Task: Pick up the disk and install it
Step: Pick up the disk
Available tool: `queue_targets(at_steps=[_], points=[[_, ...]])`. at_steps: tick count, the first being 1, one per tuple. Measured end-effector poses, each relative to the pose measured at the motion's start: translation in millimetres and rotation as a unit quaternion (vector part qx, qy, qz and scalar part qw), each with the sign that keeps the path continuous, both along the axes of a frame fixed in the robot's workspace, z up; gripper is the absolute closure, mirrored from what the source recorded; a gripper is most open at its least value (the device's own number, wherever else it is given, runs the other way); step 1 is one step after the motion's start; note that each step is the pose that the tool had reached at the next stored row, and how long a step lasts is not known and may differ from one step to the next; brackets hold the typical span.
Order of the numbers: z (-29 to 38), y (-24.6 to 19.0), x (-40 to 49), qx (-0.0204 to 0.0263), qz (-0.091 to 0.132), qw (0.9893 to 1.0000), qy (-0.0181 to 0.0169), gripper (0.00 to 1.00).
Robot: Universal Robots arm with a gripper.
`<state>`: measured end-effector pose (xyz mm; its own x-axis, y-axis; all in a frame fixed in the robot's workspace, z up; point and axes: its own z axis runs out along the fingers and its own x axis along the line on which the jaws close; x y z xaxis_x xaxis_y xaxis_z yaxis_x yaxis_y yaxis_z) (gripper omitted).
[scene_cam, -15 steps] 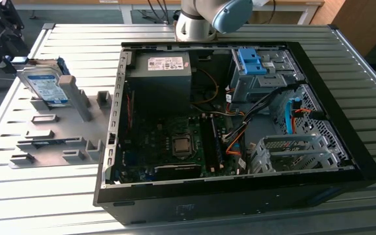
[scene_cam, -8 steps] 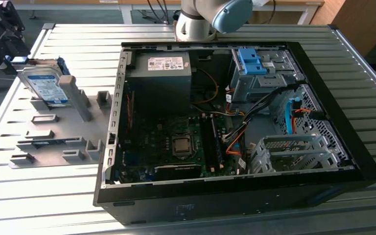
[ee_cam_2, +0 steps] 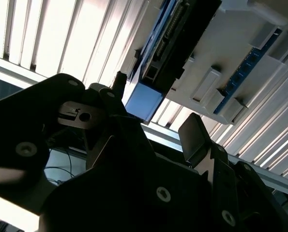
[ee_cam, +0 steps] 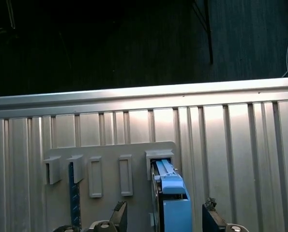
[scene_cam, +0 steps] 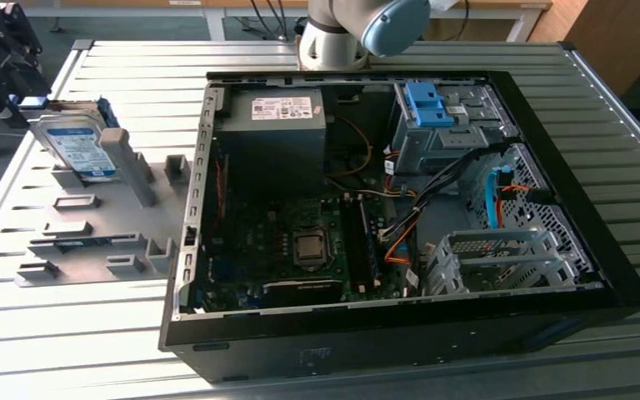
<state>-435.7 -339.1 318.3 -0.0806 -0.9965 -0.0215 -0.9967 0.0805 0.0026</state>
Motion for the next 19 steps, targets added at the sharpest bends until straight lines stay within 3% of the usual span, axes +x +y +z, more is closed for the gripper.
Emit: queue_targets(at_steps=[5,9,11,15,19], points=[[-4.7,0.3,0.0,0.0053,0.021,0.9998,0.0,0.3],[-7.8,1.3,0.0,0.0054,0.029,0.9996,0.0009,0.3],[-9.7,2.8,0.0,0.0053,0.029,0.9996,0.0042,0.3],[-14.7,3.8,0.0,0.0057,0.028,0.9995,0.0152,0.3],[-18.3,3.7,0.0,0.0057,0.029,0.9995,0.0153,0.3]])
